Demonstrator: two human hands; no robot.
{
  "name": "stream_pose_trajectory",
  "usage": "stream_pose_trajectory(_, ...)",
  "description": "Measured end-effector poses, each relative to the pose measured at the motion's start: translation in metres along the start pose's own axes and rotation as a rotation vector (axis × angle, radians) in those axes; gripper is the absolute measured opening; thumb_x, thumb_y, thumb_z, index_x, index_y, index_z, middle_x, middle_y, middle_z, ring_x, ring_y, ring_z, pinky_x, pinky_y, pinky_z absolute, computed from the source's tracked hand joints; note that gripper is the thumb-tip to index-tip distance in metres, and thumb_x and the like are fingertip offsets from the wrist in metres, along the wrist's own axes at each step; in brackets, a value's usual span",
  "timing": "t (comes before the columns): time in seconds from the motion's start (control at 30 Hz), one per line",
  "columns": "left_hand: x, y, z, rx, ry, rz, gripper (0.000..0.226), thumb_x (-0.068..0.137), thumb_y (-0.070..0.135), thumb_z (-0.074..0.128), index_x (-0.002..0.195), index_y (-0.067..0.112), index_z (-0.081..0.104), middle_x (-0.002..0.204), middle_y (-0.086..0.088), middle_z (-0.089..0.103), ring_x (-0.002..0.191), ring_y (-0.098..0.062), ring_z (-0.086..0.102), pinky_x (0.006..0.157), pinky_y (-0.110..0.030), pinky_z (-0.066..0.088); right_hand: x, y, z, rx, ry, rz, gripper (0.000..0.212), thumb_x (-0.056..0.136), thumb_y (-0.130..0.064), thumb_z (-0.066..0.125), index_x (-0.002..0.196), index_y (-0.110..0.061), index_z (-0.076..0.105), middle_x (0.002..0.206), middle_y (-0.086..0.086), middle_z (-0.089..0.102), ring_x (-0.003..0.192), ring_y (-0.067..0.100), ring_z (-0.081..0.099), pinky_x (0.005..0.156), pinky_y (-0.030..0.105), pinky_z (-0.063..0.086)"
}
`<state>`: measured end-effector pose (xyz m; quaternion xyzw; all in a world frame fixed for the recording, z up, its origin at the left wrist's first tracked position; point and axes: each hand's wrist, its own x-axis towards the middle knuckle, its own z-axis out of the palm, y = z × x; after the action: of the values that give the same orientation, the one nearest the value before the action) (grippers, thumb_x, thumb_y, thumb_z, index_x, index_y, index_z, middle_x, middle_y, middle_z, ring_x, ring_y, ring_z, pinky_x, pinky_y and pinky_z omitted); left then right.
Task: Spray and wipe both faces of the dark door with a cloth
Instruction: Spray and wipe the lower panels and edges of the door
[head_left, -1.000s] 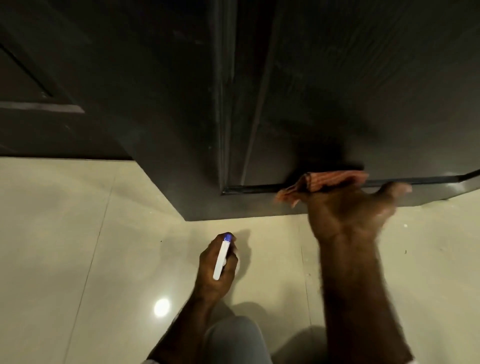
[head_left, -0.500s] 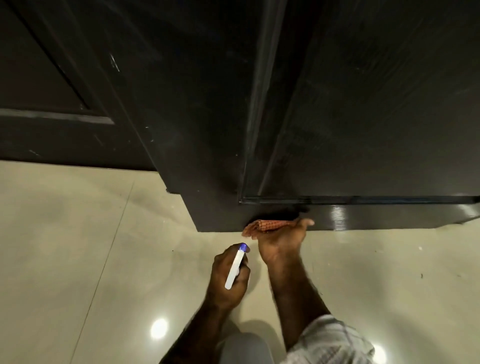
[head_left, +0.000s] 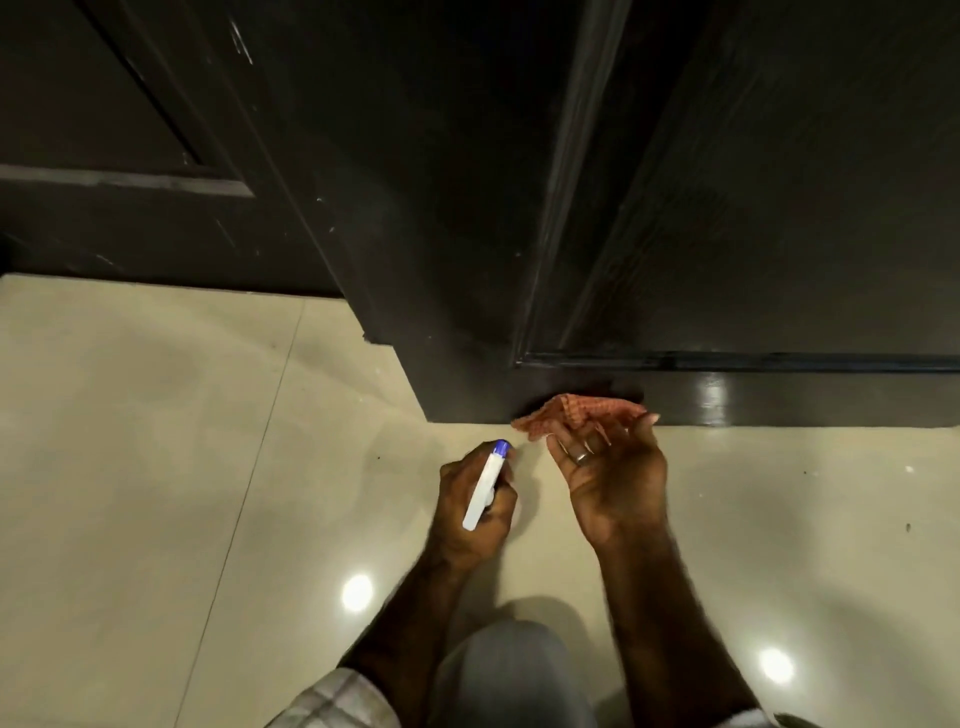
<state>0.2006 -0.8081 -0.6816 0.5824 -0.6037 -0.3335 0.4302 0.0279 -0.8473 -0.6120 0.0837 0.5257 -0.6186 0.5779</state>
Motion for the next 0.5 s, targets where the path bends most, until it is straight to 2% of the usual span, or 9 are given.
stream_pose_trajectory(0.07,0.000,-0.001,0.002,0.015,0.032,0.010,0.043,0.090,0.024,0.070,0.126,0.000,0.069,0.116,-0.011,0.073,0.106,-0.020,0.067,0.099,-0.030,0.058,0.000,0.010,-0.012,-0.028,0.012,0.032,0.045,0.113,-0.045,0.044,0.145,-0.019,0.062,0.144,0.010,0.069,0.134,0.038,0.064,0.113,0.054,0.048)
stream_pose_trajectory(0.13,0.002,0.000,0.001,0.042,0.071,0.071,0.045,0.089,0.021,0.071,0.131,0.006,0.065,0.118,-0.010,0.071,0.109,-0.015,0.064,0.100,-0.022,0.055,0.011,0.017,-0.021,-0.041,0.067,0.055,0.034,0.116,-0.030,0.044,0.141,-0.015,0.062,0.150,0.015,0.063,0.137,0.040,0.061,0.106,0.050,0.054)
stream_pose_trajectory(0.2,0.011,0.002,-0.001,0.017,0.094,0.067,0.044,0.088,0.025,0.072,0.131,0.022,0.064,0.120,-0.003,0.070,0.106,-0.012,0.066,0.100,-0.024,0.056,0.026,0.023,-0.018,-0.066,0.058,0.039,0.030,0.114,-0.010,0.045,0.142,-0.005,0.056,0.153,0.027,0.055,0.135,0.044,0.060,0.093,0.043,0.062)
stream_pose_trajectory(0.27,0.020,0.000,-0.002,0.004,0.127,0.017,0.043,0.087,0.024,0.076,0.124,0.042,0.063,0.116,0.013,0.069,0.100,-0.009,0.069,0.102,-0.030,0.058,0.036,0.030,-0.006,-0.119,0.073,0.008,0.039,0.110,-0.001,0.053,0.148,-0.006,0.052,0.146,0.025,0.061,0.124,0.036,0.068,0.084,0.038,0.066)
stream_pose_trajectory(0.3,0.024,-0.001,-0.002,-0.014,0.145,-0.037,0.047,0.085,0.023,0.078,0.121,0.047,0.060,0.114,0.019,0.067,0.097,-0.008,0.069,0.103,-0.032,0.057,0.039,0.035,-0.002,-0.131,0.079,-0.001,0.040,0.107,0.000,0.058,0.147,-0.008,0.055,0.141,0.021,0.066,0.119,0.034,0.071,0.087,0.042,0.067)
stream_pose_trajectory(0.37,0.029,-0.007,-0.001,-0.021,0.135,-0.079,0.051,0.081,0.021,0.082,0.125,0.037,0.062,0.114,0.017,0.069,0.097,-0.013,0.071,0.102,-0.034,0.059,0.038,0.045,0.007,-0.190,0.060,0.001,0.035,0.104,-0.001,0.063,0.139,-0.010,0.061,0.137,0.017,0.069,0.119,0.038,0.071,0.093,0.049,0.065)
stream_pose_trajectory(0.43,0.027,-0.015,0.001,0.080,0.159,0.049,0.055,0.074,0.015,0.089,0.125,0.009,0.070,0.114,-0.005,0.073,0.100,-0.019,0.069,0.105,-0.019,0.052,0.041,0.054,0.015,-0.306,0.069,0.029,0.035,0.104,-0.004,0.066,0.138,-0.012,0.061,0.141,0.016,0.067,0.122,0.039,0.069,0.097,0.048,0.062)
stream_pose_trajectory(0.47,0.024,-0.021,0.003,0.117,0.175,0.102,0.057,0.075,0.017,0.090,0.125,0.000,0.068,0.111,-0.015,0.075,0.101,-0.021,0.068,0.106,-0.014,0.048,0.040,0.053,0.019,-0.320,0.094,0.030,0.037,0.105,-0.004,0.065,0.140,-0.012,0.062,0.143,0.016,0.066,0.123,0.038,0.069,0.099,0.046,0.061)
stream_pose_trajectory(0.5,0.023,-0.022,0.004,0.122,0.182,0.100,0.056,0.082,0.025,0.089,0.125,-0.002,0.066,0.110,-0.021,0.075,0.102,-0.023,0.069,0.106,-0.016,0.050,0.037,0.052,0.023,-0.309,0.094,0.004,0.037,0.105,-0.002,0.064,0.140,-0.013,0.063,0.141,0.016,0.068,0.121,0.037,0.070,0.098,0.044,0.061)
